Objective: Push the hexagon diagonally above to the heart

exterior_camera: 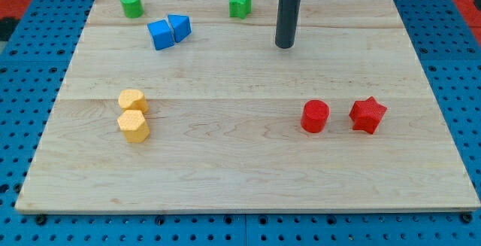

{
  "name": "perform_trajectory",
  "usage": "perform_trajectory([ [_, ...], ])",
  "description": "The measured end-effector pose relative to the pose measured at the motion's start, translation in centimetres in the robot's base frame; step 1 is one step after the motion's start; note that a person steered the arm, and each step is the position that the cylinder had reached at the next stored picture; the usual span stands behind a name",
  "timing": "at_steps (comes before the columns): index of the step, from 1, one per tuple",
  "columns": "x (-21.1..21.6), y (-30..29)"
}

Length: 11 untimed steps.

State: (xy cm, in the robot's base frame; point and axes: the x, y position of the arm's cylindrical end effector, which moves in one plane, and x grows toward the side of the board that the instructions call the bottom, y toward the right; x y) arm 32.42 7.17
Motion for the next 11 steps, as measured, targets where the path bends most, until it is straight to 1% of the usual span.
perform_trajectory([
  [6,0.0,0.0],
  [7,1.0,-1.5],
  [11,1.2,-2.1],
])
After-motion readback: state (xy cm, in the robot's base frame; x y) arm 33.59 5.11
